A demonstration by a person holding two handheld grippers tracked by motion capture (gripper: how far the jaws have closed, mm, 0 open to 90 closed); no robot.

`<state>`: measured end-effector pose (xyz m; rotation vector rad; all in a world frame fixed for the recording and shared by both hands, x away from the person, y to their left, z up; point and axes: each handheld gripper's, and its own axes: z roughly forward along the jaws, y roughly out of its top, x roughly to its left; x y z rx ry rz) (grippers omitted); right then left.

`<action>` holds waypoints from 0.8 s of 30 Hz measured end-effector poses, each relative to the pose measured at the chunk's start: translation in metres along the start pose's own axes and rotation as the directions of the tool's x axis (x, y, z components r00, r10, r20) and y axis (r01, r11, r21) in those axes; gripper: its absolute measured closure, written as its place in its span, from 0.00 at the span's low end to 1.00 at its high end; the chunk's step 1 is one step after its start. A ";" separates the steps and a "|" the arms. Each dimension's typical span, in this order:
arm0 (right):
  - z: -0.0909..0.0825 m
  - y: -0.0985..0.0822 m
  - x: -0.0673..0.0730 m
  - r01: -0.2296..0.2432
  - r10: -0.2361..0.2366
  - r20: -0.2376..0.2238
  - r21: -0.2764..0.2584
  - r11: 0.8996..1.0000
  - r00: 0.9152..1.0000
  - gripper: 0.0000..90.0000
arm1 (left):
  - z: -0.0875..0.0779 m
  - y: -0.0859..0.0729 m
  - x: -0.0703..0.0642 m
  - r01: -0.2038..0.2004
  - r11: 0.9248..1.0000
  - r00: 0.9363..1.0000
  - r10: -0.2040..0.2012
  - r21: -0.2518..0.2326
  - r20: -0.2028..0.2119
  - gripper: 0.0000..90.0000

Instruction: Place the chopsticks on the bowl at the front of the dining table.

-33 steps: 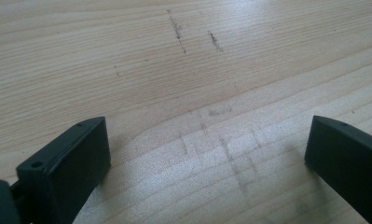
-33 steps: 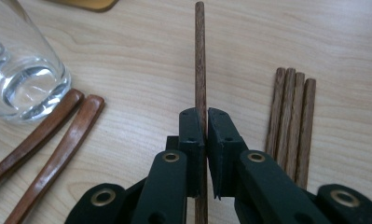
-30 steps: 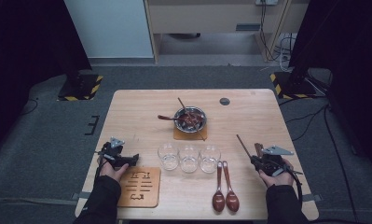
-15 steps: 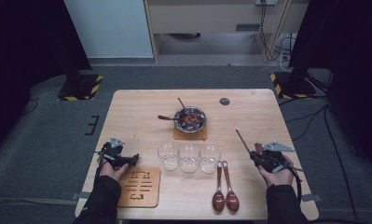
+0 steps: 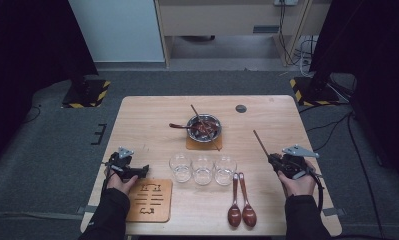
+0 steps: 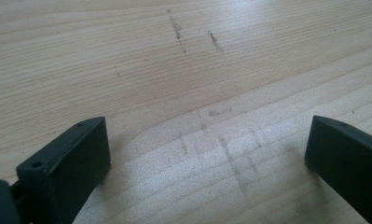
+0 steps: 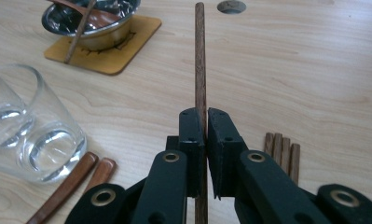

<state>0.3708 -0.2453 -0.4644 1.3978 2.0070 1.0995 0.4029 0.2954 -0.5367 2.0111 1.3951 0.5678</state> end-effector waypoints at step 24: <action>0.007 0.043 0.013 0.018 -0.019 -0.020 -0.074 0.997 1.000 0.94 | 0.000 0.000 0.000 0.000 1.000 1.000 0.000 0.000 0.001 0.00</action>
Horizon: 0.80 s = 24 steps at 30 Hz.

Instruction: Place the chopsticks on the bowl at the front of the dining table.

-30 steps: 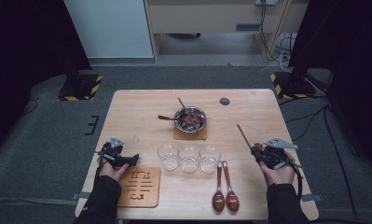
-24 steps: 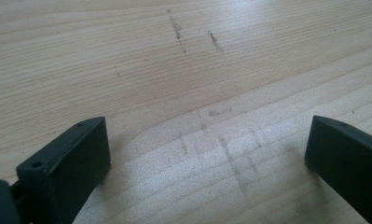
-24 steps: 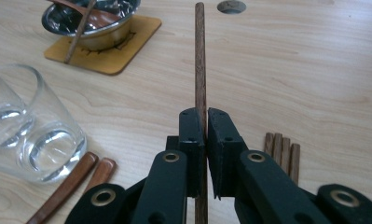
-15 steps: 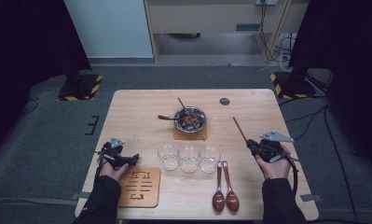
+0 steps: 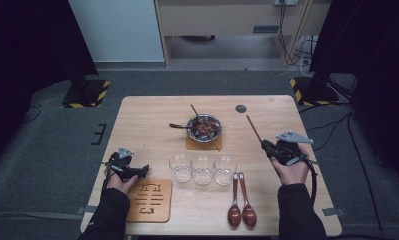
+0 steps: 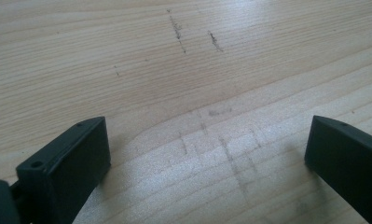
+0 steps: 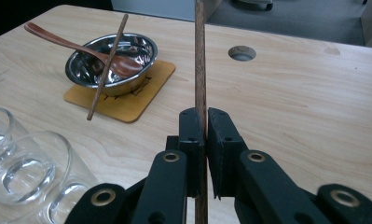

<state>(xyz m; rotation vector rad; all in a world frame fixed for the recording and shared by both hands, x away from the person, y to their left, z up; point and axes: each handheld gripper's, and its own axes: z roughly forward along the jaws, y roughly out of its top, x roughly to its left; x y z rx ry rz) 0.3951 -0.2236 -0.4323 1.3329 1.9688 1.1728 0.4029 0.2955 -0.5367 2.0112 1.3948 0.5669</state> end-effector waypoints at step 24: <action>0.016 0.032 0.013 0.013 -0.015 -0.030 -0.053 0.998 0.999 0.94 | 0.000 0.000 0.000 0.000 1.000 1.000 0.000 0.000 0.000 0.00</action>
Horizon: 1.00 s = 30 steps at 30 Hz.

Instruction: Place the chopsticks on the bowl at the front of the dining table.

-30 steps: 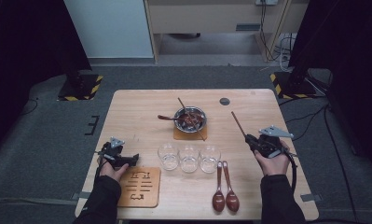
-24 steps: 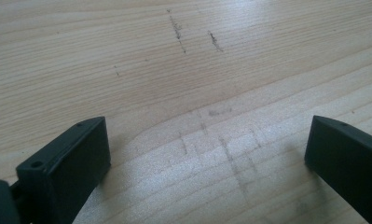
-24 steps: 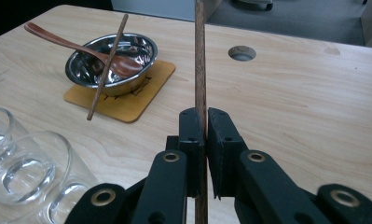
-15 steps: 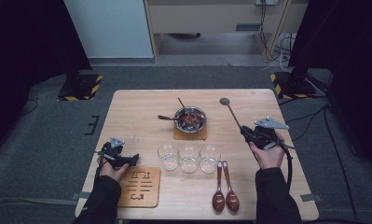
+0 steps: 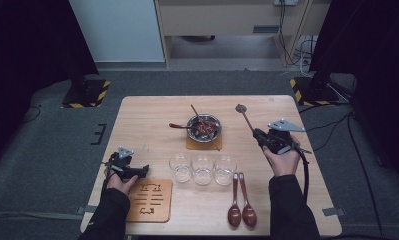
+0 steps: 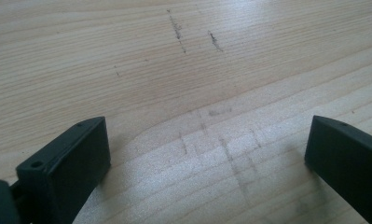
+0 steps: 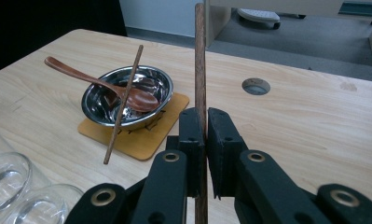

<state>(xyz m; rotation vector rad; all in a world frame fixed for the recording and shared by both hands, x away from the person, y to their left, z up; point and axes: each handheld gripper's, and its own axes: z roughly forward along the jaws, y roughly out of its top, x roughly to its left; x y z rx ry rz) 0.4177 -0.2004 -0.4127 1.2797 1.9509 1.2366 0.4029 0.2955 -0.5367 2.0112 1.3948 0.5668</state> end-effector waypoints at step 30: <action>0.027 0.027 0.017 0.027 -0.028 -0.027 -0.026 0.999 0.999 0.94 | 0.000 0.000 0.000 0.000 1.000 1.000 0.000 0.000 0.000 0.00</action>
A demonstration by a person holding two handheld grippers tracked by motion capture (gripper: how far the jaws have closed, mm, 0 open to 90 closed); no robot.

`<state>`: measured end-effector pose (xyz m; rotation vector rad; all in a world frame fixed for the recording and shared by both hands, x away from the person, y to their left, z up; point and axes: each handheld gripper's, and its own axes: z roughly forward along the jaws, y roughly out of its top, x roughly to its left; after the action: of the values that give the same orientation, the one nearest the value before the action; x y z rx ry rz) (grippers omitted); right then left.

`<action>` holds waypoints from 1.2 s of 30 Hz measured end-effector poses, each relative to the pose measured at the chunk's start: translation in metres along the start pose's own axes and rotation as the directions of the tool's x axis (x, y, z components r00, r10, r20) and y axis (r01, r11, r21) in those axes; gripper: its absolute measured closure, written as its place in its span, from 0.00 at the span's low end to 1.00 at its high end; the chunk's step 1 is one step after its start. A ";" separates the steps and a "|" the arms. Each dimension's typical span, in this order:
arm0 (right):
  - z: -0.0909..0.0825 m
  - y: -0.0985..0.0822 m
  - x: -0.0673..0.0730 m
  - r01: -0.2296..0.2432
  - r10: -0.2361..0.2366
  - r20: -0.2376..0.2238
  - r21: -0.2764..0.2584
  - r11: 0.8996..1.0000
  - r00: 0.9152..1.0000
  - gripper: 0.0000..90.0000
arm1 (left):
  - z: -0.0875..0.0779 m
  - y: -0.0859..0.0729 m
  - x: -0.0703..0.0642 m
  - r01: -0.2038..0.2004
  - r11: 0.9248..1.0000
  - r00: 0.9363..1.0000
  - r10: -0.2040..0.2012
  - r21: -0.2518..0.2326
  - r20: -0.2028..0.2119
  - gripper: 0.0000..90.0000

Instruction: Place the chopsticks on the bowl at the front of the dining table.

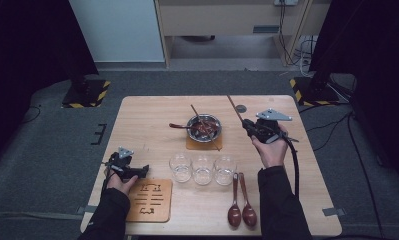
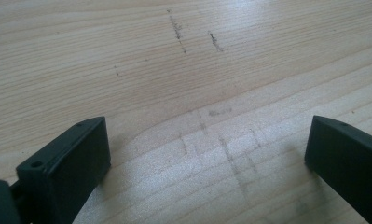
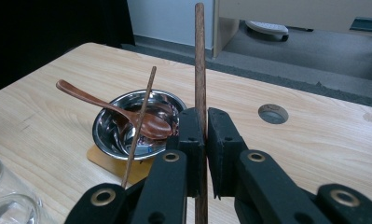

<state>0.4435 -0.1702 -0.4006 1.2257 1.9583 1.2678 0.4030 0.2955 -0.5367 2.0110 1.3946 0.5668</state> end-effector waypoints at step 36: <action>0.044 0.023 0.019 0.013 -0.013 -0.035 -0.009 1.000 0.999 0.94 | 0.000 0.000 0.000 0.000 1.000 1.000 0.000 0.000 0.000 0.00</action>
<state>0.4788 -0.1303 -0.3982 1.1921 1.9805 1.2987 0.4029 0.2955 -0.5367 2.0113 1.3948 0.5673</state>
